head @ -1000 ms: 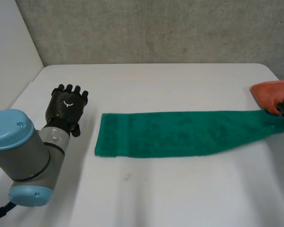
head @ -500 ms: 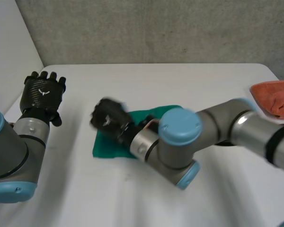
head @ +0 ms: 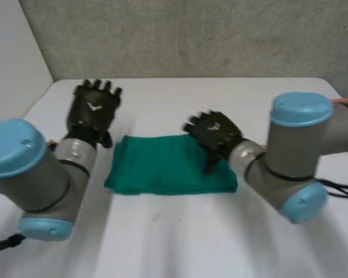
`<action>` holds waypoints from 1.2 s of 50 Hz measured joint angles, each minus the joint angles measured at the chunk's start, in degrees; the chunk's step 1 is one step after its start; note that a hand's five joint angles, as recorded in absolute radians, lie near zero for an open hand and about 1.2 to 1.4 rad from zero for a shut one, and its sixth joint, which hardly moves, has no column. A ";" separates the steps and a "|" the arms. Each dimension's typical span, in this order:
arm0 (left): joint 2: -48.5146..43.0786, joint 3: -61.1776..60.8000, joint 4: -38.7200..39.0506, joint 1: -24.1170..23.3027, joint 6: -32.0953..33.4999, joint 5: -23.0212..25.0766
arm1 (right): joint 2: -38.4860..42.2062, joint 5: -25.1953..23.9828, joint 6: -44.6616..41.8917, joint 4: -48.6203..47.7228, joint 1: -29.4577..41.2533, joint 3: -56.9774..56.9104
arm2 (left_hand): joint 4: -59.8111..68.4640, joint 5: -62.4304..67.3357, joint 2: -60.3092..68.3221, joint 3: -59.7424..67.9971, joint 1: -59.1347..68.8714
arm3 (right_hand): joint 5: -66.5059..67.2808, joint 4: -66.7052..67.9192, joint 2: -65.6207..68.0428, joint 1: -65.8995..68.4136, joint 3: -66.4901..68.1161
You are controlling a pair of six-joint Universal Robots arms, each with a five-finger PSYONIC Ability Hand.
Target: Fold the laundry.
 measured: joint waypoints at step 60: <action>-0.66 3.55 -10.20 1.98 -10.45 1.31 | 9.15 0.32 22.86 3.87 7.70 -19.29 | 0.00 0.00 0.00 0.00 0.00 | 0.00 0.08 0.04 0.14 0.08</action>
